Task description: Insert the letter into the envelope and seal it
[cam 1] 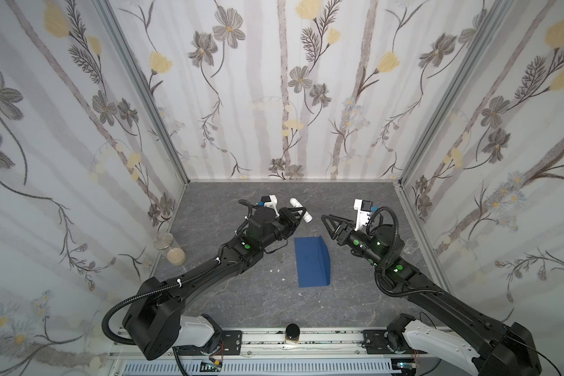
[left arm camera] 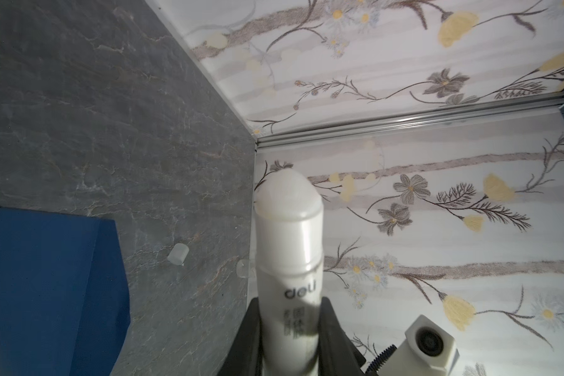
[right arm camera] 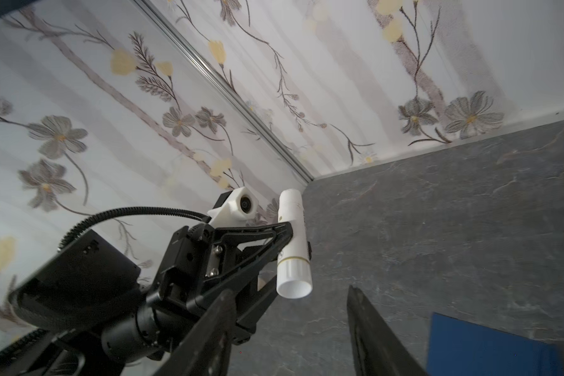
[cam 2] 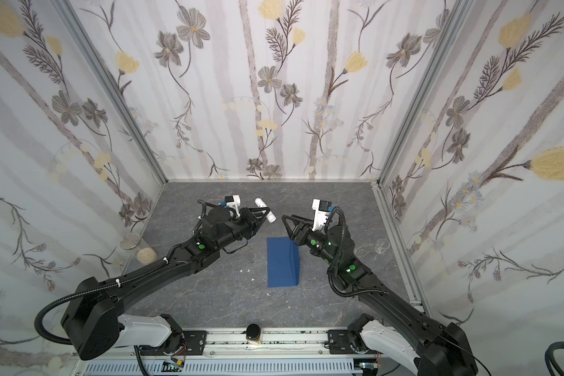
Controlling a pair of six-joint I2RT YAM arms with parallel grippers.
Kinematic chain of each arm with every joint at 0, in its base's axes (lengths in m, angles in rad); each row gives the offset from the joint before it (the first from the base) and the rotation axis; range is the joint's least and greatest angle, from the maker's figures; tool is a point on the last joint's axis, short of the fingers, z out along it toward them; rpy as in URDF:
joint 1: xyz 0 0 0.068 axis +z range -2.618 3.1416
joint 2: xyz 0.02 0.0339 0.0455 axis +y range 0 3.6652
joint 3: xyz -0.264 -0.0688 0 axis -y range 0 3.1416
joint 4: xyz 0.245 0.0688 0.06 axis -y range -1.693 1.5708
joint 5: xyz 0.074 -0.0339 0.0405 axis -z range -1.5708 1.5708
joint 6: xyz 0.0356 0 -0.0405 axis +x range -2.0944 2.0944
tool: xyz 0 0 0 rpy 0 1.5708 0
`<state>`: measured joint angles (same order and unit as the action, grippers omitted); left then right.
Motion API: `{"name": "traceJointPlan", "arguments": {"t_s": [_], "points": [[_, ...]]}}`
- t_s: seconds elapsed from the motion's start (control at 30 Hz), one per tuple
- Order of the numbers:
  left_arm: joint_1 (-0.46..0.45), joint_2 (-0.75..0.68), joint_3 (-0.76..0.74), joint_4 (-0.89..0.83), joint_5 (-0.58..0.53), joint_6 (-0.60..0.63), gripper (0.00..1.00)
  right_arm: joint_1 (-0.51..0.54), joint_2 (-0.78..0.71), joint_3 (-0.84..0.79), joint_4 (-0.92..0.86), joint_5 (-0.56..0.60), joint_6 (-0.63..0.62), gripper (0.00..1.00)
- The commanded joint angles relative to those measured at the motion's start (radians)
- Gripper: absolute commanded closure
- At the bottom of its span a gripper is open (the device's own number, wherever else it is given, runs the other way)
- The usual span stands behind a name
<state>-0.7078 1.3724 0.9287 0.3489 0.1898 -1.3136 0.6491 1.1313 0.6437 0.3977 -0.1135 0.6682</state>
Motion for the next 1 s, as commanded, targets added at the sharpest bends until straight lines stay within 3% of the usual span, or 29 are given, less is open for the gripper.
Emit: {"name": "traceJointPlan", "arguments": {"t_s": [0.0,0.23,0.57,0.9,0.97], "points": [[0.014,0.034,0.036,-0.064,0.131,-0.041,1.00,0.053,-0.020,0.019,-0.170,0.216,-0.301,0.43],[0.020,0.054,0.071,-0.082,0.189,-0.064,1.00,0.164,0.026,0.069,-0.241,0.334,-0.519,0.43],[0.007,0.049,0.089,-0.090,0.198,-0.073,1.00,0.214,0.118,0.118,-0.193,0.348,-0.579,0.48],[0.000,0.047,0.097,-0.088,0.202,-0.078,1.00,0.214,0.146,0.152,-0.157,0.346,-0.591,0.68],[0.000,0.044,0.096,-0.088,0.198,-0.076,1.00,0.214,0.150,0.155,-0.164,0.340,-0.592,0.68]]}}
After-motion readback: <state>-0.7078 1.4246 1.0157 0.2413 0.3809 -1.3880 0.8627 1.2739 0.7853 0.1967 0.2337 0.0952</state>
